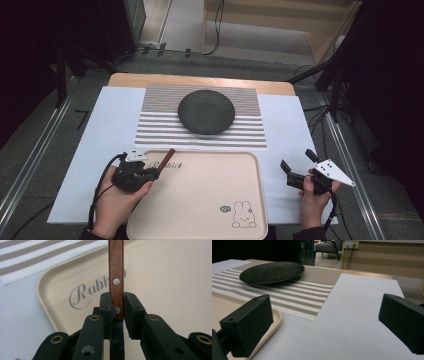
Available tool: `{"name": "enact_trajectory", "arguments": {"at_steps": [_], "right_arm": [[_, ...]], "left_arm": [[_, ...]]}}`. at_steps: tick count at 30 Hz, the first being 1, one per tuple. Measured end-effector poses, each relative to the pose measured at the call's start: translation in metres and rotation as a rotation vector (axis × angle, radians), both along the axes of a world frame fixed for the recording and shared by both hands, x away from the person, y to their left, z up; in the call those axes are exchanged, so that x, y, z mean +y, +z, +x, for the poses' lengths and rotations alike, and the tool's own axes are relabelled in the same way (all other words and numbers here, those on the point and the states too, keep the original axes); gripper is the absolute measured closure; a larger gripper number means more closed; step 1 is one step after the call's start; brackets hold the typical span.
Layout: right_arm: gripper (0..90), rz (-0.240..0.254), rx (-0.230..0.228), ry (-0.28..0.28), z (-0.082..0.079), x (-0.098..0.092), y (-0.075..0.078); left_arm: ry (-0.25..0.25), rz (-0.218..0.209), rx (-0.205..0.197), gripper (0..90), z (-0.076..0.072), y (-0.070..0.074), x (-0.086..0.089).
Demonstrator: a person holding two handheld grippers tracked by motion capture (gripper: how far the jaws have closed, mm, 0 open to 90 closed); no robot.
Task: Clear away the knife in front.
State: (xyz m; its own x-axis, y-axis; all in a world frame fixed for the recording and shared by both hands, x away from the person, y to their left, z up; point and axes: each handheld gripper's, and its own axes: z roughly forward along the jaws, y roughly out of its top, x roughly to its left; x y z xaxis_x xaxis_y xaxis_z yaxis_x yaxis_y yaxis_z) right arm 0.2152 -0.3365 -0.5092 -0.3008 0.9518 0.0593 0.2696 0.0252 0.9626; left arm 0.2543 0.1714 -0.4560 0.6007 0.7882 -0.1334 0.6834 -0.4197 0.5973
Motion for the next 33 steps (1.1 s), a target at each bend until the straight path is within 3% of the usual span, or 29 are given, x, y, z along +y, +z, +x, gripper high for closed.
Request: {"name": "enact_trajectory", "arguments": {"at_steps": [19,27,29,31,33], "right_arm": [[0.0,-0.002,0.002,-0.001,0.0,0.0,0.0],[0.0,-0.001,0.002,-0.002,0.0,0.0,0.0],[0.0,-0.001,0.003,-0.003,0.0,0.0,0.0],[0.0,0.001,0.004,-0.003,0.0,0.0,0.0],[0.0,0.0,0.004,-0.003,0.0,0.0,0.0]], "left_arm": [[0.068,-0.048,0.073,76.7,-0.005,-0.03,0.006],[0.089,-0.057,0.07,76.1,-0.005,-0.031,0.008],[0.095,-0.03,0.05,74.3,-0.005,-0.03,0.006],[0.103,-0.037,0.037,68.3,-0.003,-0.027,0.006],[0.114,-0.041,0.012,68.4,-0.001,-0.022,0.006]]}}
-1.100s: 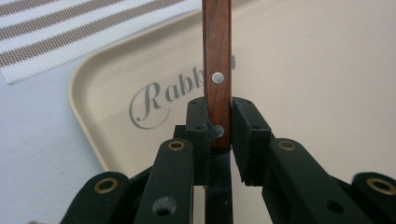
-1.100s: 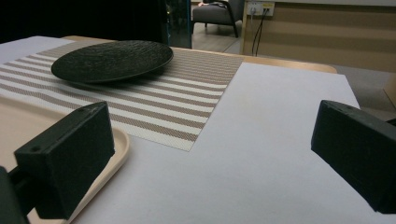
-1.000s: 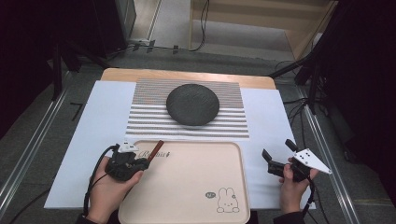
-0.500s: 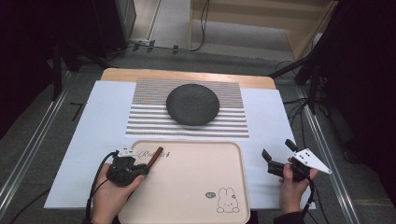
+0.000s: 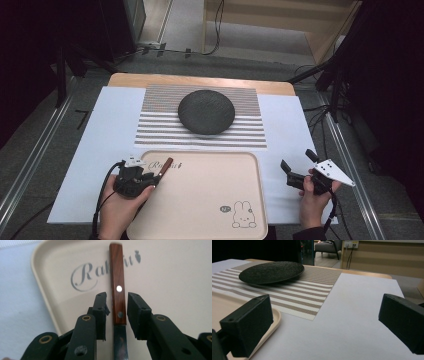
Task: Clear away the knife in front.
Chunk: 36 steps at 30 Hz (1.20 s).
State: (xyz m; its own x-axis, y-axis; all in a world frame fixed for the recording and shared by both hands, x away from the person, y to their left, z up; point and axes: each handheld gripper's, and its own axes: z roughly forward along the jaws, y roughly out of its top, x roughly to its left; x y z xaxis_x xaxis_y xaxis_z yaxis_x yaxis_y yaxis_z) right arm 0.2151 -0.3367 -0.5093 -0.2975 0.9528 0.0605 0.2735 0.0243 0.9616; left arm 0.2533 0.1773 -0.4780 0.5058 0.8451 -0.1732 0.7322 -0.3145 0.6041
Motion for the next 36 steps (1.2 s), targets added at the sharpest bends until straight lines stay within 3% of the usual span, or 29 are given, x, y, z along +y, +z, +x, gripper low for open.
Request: {"name": "enact_trajectory", "arguments": {"at_steps": [3,4,6,9,14,21,36], "right_arm": [[0.0,0.001,0.001,0.0,0.0,0.0,0.0],[0.0,0.003,0.002,-0.002,0.0,0.0,0.0],[0.0,0.004,0.004,-0.002,0.0,0.0,0.0],[0.0,0.004,0.004,-0.002,0.0,0.0,0.0],[0.0,0.004,0.004,-0.001,0.0,0.0,0.0],[0.0,0.004,0.005,-0.002,0.0,-0.001,0.0],[0.0,0.002,0.005,-0.002,0.0,0.0,0.0]], "left_arm": [[-0.022,0.003,-0.034,73.5,0.002,0.007,-0.003],[-0.031,0.003,-0.044,82.4,0.002,0.009,-0.005],[-0.069,-0.012,-0.053,89.2,0.002,0.011,-0.009],[-0.112,0.006,-0.044,89.3,0.003,0.009,-0.018],[-0.141,0.046,-0.029,89.4,0.005,-0.001,-0.03],[-0.124,0.066,-0.011,89.6,0.006,-0.011,-0.028],[-0.043,0.01,-0.002,89.7,0.001,-0.013,0.008]]}}
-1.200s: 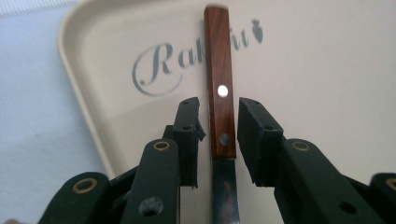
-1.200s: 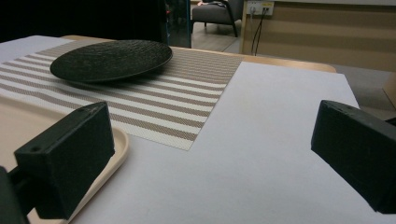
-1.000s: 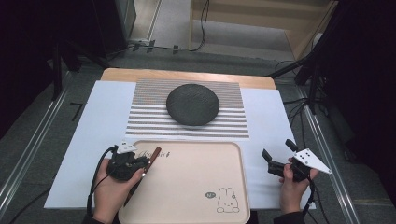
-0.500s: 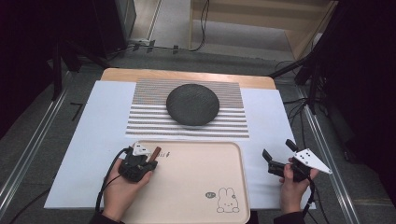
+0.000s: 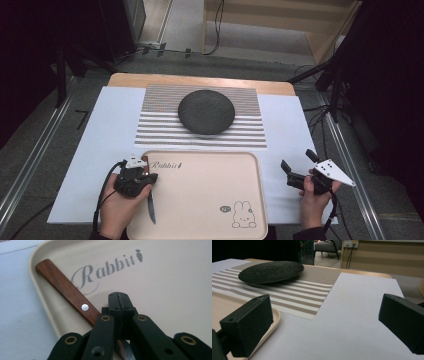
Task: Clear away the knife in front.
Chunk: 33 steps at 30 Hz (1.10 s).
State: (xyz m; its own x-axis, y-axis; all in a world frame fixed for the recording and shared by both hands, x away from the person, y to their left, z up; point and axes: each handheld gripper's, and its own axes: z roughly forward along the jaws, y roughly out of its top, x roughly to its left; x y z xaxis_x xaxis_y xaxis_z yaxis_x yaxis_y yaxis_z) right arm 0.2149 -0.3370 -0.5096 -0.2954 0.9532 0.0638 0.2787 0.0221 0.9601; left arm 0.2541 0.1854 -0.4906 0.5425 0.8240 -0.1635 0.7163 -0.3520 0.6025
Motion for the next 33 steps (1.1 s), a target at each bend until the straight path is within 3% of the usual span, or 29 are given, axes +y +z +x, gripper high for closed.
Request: {"name": "enact_trajectory", "arguments": {"at_steps": [5,7,10,14,17,21,23,26,30,33], "right_arm": [[0.0,-0.002,-0.001,0.001,0.0,0.0,0.0],[0.0,-0.002,0.0,0.001,0.0,0.0,0.0],[0.0,-0.003,0.0,0.001,0.0,0.0,0.0],[0.0,-0.002,0.0,0.002,0.001,0.0,0.0],[0.0,-0.005,-0.001,0.003,0.001,0.001,0.0],[0.0,-0.008,0.003,0.005,0.001,0.001,-0.001],[0.0,-0.01,0.005,0.004,0.001,0.001,-0.001],[0.0,-0.011,0.004,0.002,0.001,0.001,-0.001],[0.0,-0.006,0.004,-0.002,0.001,0.0,-0.001],[0.0,-0.004,0.006,-0.001,0.001,0.0,-0.001]], "left_arm": [[0.03,-0.005,-0.003,89.7,-0.001,0.0,0.014],[0.022,-0.03,0.006,89.7,0.0,-0.001,0.017],[0.019,-0.015,-0.019,89.6,-0.002,-0.001,0.015],[0.002,-0.044,-0.044,88.8,-0.003,-0.004,0.013],[0.007,-0.042,-0.114,72.4,-0.005,-0.003,0.012],[-0.017,-0.12,-0.19,48.8,-0.007,0.003,0.013],[-0.028,-0.145,-0.224,41.1,-0.008,0.007,0.014],[-0.056,-0.182,-0.251,31.5,-0.009,0.009,0.016],[-0.057,-0.206,-0.279,9.1,-0.01,0.011,0.017],[-0.079,-0.23,-0.288,0.0,-0.01,0.013,0.019]]}}
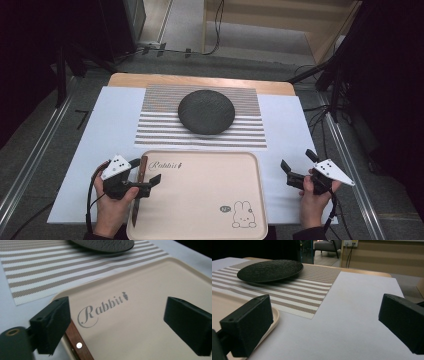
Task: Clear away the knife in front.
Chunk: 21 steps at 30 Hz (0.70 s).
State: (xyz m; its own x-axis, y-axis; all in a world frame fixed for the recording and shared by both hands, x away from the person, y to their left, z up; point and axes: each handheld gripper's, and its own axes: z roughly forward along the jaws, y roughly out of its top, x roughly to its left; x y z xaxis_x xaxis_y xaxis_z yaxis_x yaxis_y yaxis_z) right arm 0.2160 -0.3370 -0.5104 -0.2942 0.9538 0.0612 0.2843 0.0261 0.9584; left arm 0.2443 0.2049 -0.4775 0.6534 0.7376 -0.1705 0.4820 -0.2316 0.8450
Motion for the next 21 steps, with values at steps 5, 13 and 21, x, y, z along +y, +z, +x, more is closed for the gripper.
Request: {"name": "enact_trajectory", "arguments": {"at_steps": [5,13,21], "right_arm": [[0.0,-0.003,-0.001,0.003,0.0,0.0,0.0],[0.0,-0.004,0.0,-0.003,0.0,0.0,0.0],[0.0,-0.007,-0.002,-0.005,0.0,-0.001,0.0]], "left_arm": [[-0.026,-0.02,-0.036,0.0,0.0,0.002,0.004],[0.007,-0.026,-0.076,0.0,0.001,0.005,0.018],[0.043,-0.029,-0.104,0.0,0.002,0.009,0.036]]}}
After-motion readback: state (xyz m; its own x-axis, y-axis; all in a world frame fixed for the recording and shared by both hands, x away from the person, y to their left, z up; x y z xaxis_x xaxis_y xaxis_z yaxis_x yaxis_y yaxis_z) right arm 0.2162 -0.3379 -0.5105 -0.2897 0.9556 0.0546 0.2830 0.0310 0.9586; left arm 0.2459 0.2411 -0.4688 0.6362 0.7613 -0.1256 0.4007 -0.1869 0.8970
